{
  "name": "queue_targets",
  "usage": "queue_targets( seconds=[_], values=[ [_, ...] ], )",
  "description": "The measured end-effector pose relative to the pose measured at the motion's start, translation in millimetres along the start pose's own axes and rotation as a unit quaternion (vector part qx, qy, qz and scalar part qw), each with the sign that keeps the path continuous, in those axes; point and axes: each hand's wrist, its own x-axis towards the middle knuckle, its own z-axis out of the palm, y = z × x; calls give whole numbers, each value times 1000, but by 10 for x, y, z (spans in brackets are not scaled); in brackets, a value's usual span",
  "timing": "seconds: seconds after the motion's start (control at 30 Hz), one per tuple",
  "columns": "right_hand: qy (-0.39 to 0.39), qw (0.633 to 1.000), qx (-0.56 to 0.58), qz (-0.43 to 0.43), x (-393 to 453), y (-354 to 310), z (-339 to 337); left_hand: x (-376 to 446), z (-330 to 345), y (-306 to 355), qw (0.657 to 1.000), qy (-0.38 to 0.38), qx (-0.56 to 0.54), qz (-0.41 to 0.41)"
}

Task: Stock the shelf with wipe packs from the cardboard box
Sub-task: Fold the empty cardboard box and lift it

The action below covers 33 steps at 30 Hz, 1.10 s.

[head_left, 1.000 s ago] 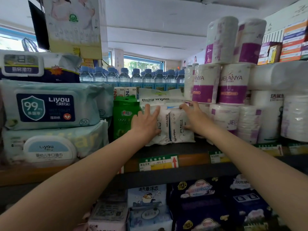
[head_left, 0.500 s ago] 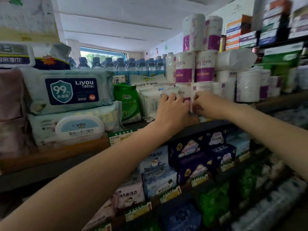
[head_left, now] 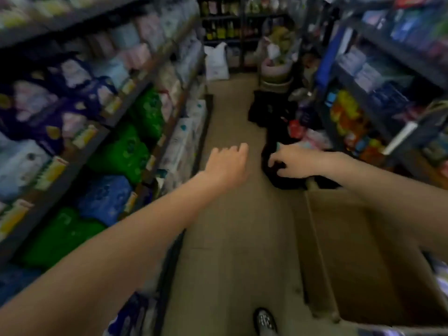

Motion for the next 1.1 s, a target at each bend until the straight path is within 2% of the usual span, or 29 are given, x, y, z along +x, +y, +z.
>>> queue_targets(
  seconds=[0.1,0.23,0.4,0.53,0.63,0.8,0.87,1.0,1.1],
  values=[
    [-56,992,50,100,-503,732,658,117,424,767,994,-53,-31,90],
    [-125,975,92,159,-1094,1266,1641,192,974,1644,974,-143,-57,166],
    [-285,935,155,143,-1439,1522,3032,296,1966,2580,931,-290,-66,210],
    [-343,926,131,89,-1495,1622,3938,176,2650,3060,897,-354,-71,254],
    [-341,933,100,63,-1487,1614,4357,104,2960,3187,878,-396,-48,265],
    [-286,954,88,10,-1445,1574,4131,102,3023,3075,819,-520,-7,242],
    [-251,962,107,-11,-1350,1611,3763,199,2891,3013,814,-538,16,218],
    [-206,968,136,-36,-1042,1712,2668,718,2197,2701,852,-504,-97,102],
    [-154,980,128,-17,-703,1768,1821,1186,1524,2280,896,-416,-123,98]
  ],
)
